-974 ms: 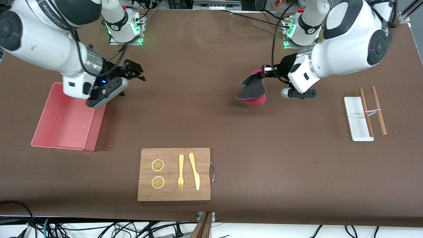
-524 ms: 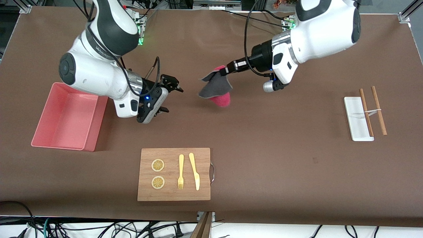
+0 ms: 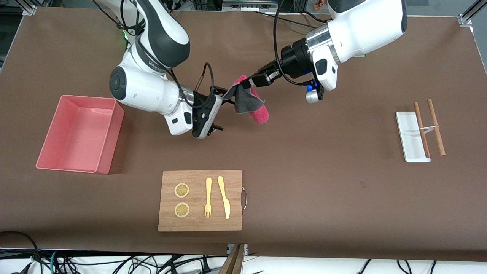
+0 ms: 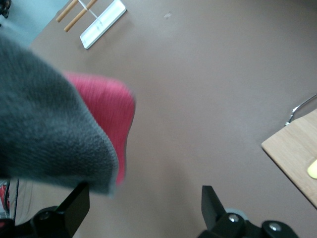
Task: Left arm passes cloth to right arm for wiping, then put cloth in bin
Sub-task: 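Grasp the cloth with the right gripper while the left gripper releases it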
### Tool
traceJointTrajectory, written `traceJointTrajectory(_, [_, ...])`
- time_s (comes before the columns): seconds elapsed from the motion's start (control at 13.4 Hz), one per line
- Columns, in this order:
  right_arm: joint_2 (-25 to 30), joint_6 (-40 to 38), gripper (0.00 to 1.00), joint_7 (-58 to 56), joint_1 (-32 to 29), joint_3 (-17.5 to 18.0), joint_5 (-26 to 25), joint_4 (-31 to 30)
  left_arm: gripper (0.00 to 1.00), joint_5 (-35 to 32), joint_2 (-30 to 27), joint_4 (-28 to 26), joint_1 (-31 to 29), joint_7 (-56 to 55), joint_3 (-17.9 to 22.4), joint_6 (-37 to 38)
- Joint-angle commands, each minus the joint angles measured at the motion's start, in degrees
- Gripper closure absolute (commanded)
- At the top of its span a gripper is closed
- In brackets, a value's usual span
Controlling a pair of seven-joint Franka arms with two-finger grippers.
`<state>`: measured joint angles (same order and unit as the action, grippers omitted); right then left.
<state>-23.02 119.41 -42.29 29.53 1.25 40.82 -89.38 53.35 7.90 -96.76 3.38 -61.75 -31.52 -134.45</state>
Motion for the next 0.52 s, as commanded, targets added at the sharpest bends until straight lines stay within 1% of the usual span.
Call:
traceJointTrajectory(0.0, [1.0,-0.1,0.0,-8.5,-0.7,-0.5,1.4,-1.0,1.0,1.1,0.6,1.7,0.0,-3.1,-0.6,-1.3])
traceJointTrajectory(0.15, [1.6,-5.8,0.0,-13.1,-2.0,-1.1,1.5,-1.3,1.0,0.8,0.6,1.7,0.0,-3.1,-0.6,-1.2])
traceJointTrajectory(0.22, [1.9,-6.6,0.0,-13.8,-2.0,-1.1,1.5,-1.3,1.0,0.8,0.6,1.7,0.0,-3.1,-0.6,-1.2])
traceJointTrajectory(0.45, [2.6,-5.0,0.0,-17.1,-1.3,-0.1,1.5,-1.3,1.0,0.7,0.6,1.7,0.0,-3.0,-0.6,-1.2])
